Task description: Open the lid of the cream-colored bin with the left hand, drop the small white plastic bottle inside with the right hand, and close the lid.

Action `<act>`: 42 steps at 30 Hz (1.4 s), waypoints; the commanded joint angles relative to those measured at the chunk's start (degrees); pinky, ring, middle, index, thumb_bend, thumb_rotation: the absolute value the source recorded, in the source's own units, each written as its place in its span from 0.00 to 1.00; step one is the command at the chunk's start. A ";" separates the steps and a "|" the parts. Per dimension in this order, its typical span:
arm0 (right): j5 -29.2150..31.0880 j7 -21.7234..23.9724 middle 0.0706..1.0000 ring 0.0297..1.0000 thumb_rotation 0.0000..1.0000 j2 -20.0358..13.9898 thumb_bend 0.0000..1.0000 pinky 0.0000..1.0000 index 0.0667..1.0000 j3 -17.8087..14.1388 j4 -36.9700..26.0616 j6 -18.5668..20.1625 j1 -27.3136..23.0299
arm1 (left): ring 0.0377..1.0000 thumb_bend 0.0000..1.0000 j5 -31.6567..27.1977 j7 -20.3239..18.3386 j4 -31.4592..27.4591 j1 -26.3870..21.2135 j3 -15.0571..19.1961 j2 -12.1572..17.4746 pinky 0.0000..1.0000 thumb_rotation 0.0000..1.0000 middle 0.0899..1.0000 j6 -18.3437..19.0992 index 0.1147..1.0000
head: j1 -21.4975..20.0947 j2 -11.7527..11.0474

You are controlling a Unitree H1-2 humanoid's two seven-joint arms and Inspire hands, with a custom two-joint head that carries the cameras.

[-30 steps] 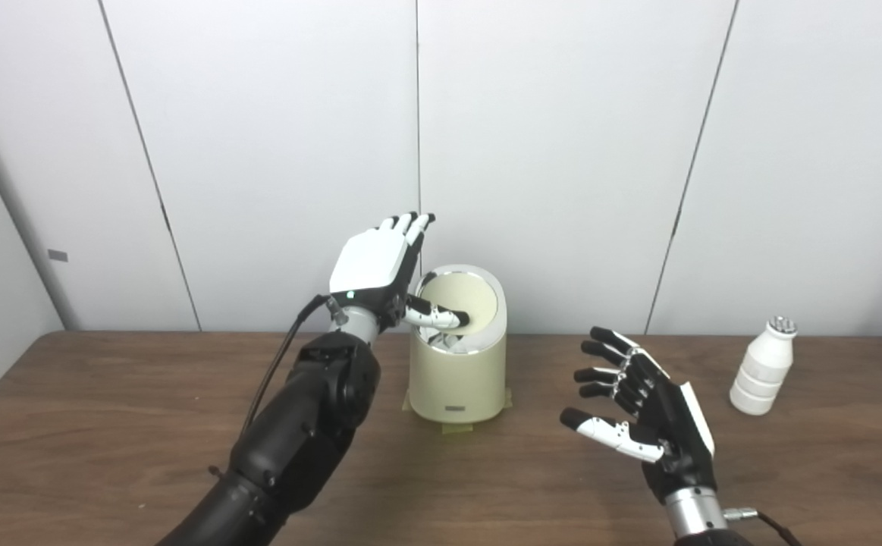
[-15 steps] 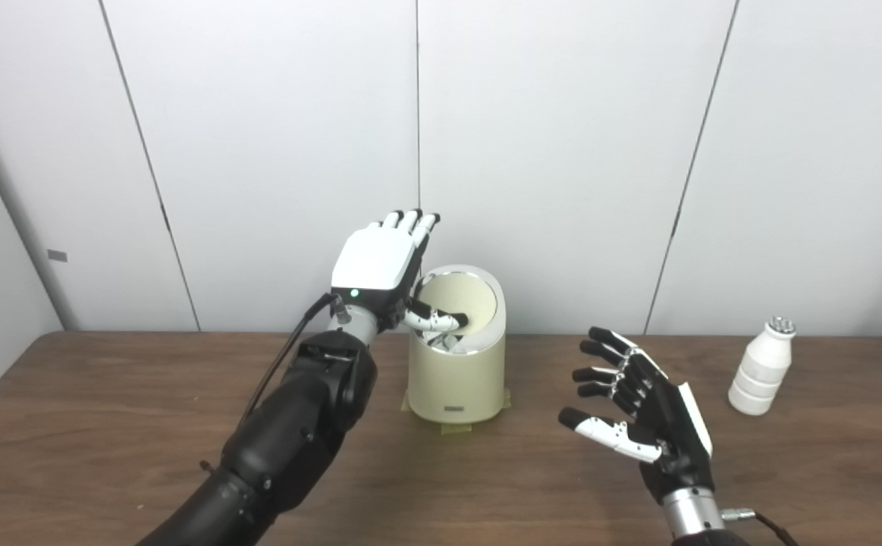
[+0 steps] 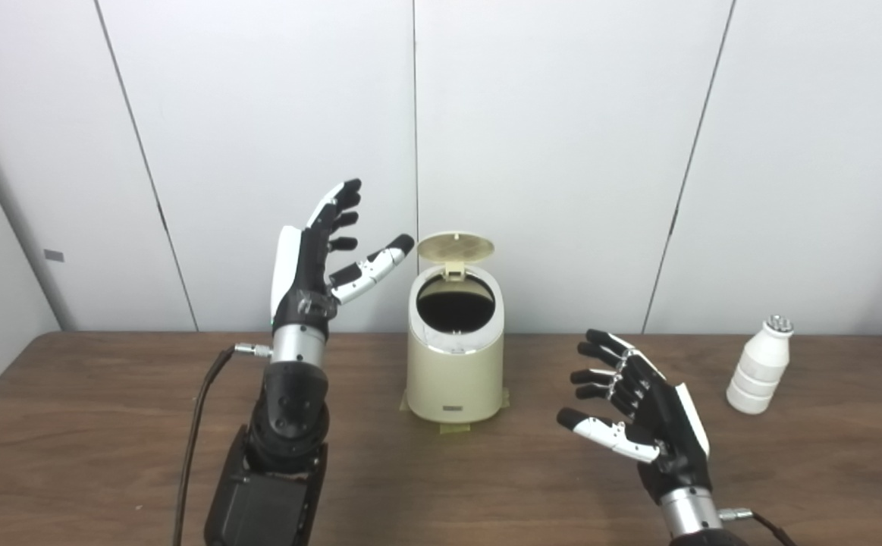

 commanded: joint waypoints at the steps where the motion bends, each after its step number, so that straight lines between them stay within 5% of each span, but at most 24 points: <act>1: 0.31 -0.12 0.75 0.62 0.20 -0.47 0.81 0.57 0.76 -0.32 -1.13 -2.10 -2.31 | 0.82 0.73 -2.44 -1.13 -3.81 0.68 0.66 -0.04 0.74 0.33 0.83 -0.45 0.86 | 0.13 0.12; 13: 0.78 0.09 0.75 0.64 0.22 -1.36 0.81 0.57 0.76 -0.59 -0.70 -2.45 -2.21 | 0.69 0.70 -13.36 -5.65 -10.59 15.77 4.86 2.74 0.56 0.26 0.77 -4.34 0.79 | 0.08 0.43; 18: 0.24 -0.40 0.74 0.64 0.22 -1.13 0.81 0.57 0.76 -0.61 -1.31 -1.65 -2.05 | 0.68 0.72 -13.02 -6.03 -10.34 19.97 4.43 3.39 0.54 0.28 0.75 -6.39 0.78 | -0.85 0.13; 27: 1.05 -0.50 0.75 0.61 0.17 -1.53 0.82 0.58 0.75 -1.23 0.09 -4.29 -3.18 | 0.68 0.71 -12.98 -6.79 -6.70 22.66 2.81 3.75 0.55 0.24 0.74 -10.90 0.77 | -5.35 -4.37; 31: -3.86 -0.40 0.75 0.63 0.16 -6.07 0.81 0.57 0.76 -1.14 -1.72 -1.54 -6.88 | 0.68 0.71 -13.86 -7.33 -6.11 22.79 3.24 4.38 0.57 0.20 0.74 -11.42 0.77 | -8.74 -5.43; 37: -18.55 -2.45 0.74 0.67 0.09 -13.12 0.80 0.55 0.74 -1.12 -8.32 10.78 -13.86 | 0.71 0.69 -13.14 -8.11 -4.25 22.50 3.50 6.42 0.65 0.09 0.75 -13.29 0.78 | -14.03 -6.79; 42: -17.90 -1.27 0.74 0.69 0.14 -21.38 0.83 0.60 0.75 -4.02 -4.49 10.68 -19.40 | 0.73 0.69 -13.22 -8.33 -3.12 22.23 3.88 7.54 0.69 0.04 0.76 -13.58 0.78 | -17.97 -7.68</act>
